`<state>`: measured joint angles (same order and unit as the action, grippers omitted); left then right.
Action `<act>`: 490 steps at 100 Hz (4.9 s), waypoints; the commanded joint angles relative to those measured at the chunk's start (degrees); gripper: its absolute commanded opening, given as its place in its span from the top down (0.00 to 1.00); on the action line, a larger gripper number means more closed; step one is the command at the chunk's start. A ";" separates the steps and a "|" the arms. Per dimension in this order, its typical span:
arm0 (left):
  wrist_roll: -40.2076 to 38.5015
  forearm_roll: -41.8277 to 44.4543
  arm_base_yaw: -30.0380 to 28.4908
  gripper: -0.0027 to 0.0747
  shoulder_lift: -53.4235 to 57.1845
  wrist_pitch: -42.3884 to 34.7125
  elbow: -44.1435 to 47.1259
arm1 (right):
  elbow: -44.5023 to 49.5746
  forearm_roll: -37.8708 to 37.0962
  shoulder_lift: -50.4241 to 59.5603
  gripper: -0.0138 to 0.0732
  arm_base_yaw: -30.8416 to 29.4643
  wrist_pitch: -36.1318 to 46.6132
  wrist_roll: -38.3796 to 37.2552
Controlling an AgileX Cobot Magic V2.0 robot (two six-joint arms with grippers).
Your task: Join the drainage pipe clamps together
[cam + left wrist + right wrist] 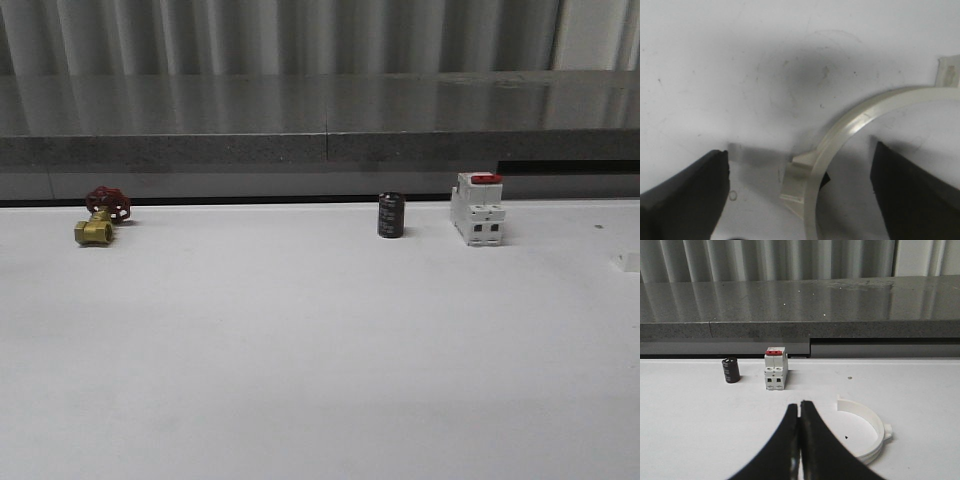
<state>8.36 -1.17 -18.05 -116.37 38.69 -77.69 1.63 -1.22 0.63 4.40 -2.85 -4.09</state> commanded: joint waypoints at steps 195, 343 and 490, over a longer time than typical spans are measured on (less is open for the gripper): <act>-27.15 -0.04 42.88 0.91 6.52 0.46 1.17 | -1.12 -0.01 1.06 0.92 -0.20 4.81 0.16; -22.98 7.11 33.10 0.22 33.40 -6.26 10.48 | -1.12 -0.01 1.06 0.92 -0.20 4.81 0.16; -10.52 -4.49 21.20 0.99 90.70 -1.24 49.18 | -10.87 3.70 -1.62 0.92 -0.20 -3.97 -2.80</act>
<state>-2.32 -5.44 3.23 -25.47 41.28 -27.00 -2.76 1.40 0.63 4.40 -5.06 -5.98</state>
